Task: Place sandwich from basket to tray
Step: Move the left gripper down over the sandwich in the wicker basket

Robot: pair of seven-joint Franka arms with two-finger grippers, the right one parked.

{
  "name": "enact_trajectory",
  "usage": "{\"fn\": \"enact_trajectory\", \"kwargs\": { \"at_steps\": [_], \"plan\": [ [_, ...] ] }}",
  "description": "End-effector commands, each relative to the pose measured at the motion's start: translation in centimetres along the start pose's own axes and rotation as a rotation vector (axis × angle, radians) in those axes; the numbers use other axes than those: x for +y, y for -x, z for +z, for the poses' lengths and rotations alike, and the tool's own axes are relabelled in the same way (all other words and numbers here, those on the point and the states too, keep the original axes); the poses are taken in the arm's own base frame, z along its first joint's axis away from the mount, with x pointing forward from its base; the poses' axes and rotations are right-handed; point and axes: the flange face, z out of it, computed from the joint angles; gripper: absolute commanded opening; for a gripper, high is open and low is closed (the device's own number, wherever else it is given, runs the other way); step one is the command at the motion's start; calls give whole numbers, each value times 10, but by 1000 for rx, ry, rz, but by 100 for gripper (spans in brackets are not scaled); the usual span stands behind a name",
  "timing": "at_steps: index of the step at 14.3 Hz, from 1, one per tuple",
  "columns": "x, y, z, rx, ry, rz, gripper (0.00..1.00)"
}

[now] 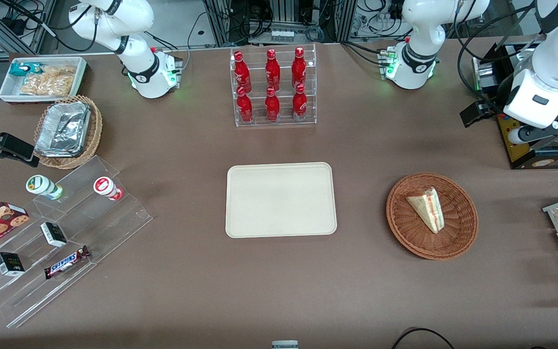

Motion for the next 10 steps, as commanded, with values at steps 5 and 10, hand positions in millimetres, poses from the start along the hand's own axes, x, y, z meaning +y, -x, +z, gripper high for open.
{"fn": "enact_trajectory", "kwargs": {
  "at_steps": [5,10],
  "plan": [
    [5,-21,20,-52,11,2,100],
    [17,-69,117,-197,-30,0,100]
  ]
}}
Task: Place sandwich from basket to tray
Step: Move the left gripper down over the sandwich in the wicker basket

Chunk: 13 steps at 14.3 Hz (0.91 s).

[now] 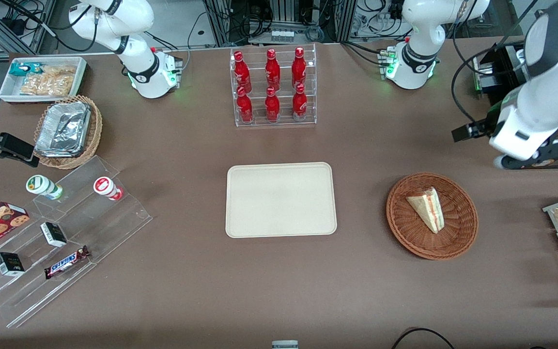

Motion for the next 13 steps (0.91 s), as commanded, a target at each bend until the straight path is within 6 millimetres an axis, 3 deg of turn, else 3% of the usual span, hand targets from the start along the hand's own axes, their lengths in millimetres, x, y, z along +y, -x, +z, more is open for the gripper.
{"fn": "enact_trajectory", "kwargs": {
  "at_steps": [1,5,13],
  "plan": [
    [10,-34,53,-25,3,-8,100],
    [17,-70,136,44,54,-103,100],
    [33,-119,211,57,129,-289,100]
  ]
}}
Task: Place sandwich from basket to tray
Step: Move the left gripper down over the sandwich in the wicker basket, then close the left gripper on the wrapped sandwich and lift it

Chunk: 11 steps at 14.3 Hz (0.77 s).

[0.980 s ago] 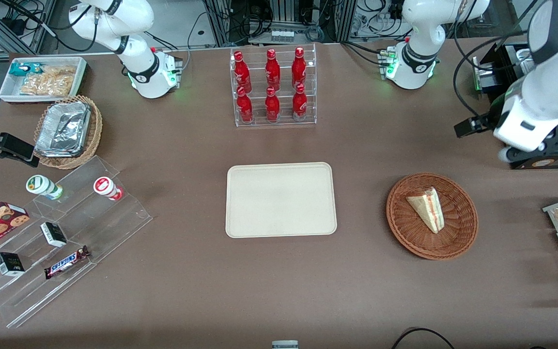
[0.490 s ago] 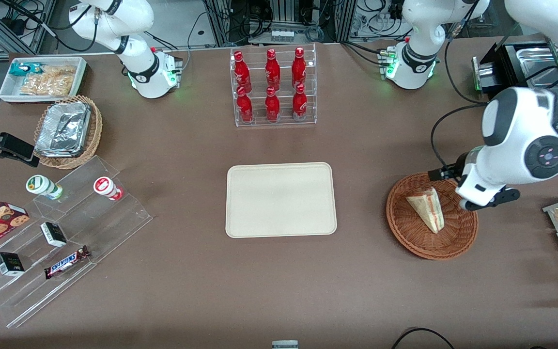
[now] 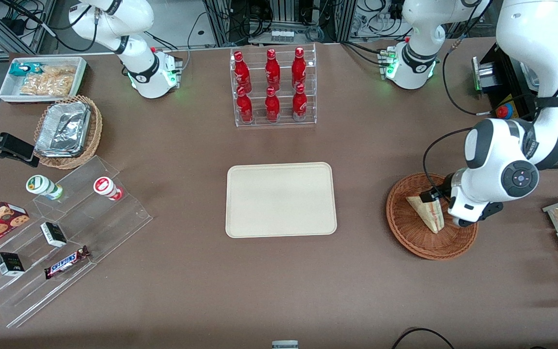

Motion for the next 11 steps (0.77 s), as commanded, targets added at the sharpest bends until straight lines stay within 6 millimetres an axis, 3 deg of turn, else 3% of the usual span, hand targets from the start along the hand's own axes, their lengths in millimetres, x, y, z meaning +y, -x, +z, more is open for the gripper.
{"fn": "enact_trajectory", "kwargs": {
  "at_steps": [1,6,7,8,10,11],
  "plan": [
    [6,-10,21,7,32,-93,100],
    [12,-20,48,7,49,-135,99],
    [13,-20,49,4,50,-143,90],
    [13,-20,50,3,49,-156,64],
    [12,-20,48,6,50,-167,27],
    [12,-20,46,10,50,-165,16]
  ]
}}
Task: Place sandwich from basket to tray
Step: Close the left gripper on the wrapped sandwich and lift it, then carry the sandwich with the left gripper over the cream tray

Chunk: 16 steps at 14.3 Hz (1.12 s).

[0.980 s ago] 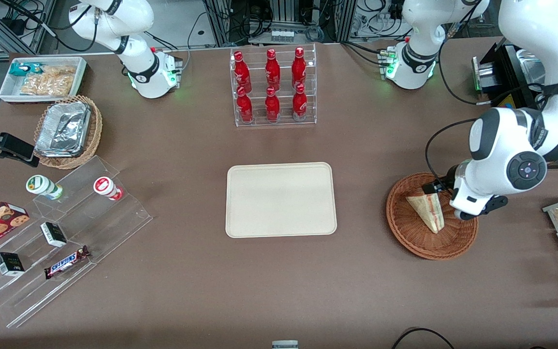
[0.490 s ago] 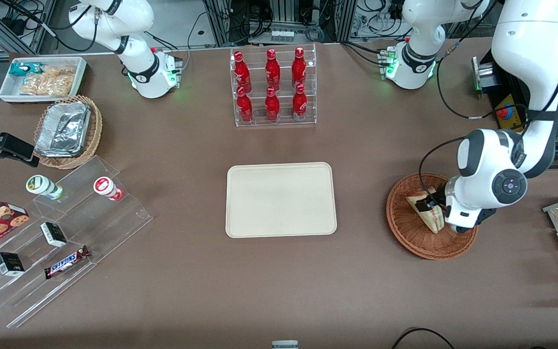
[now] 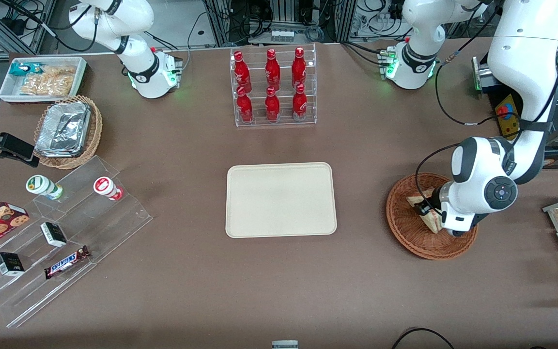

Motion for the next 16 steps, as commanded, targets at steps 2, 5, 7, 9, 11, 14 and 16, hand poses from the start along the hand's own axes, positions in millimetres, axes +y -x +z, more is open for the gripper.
{"fn": "enact_trajectory", "kwargs": {
  "at_steps": [2,5,7,9,11,14,16],
  "plan": [
    [2,-1,-16,21,22,-16,12],
    [11,9,-49,58,29,24,10],
    [36,40,-71,75,15,77,8],
    [64,73,-93,98,13,139,9],
    [103,121,-102,100,-15,242,10],
    [166,202,-97,121,-16,386,10],
    [207,232,-88,116,6,446,11]
  ]
}}
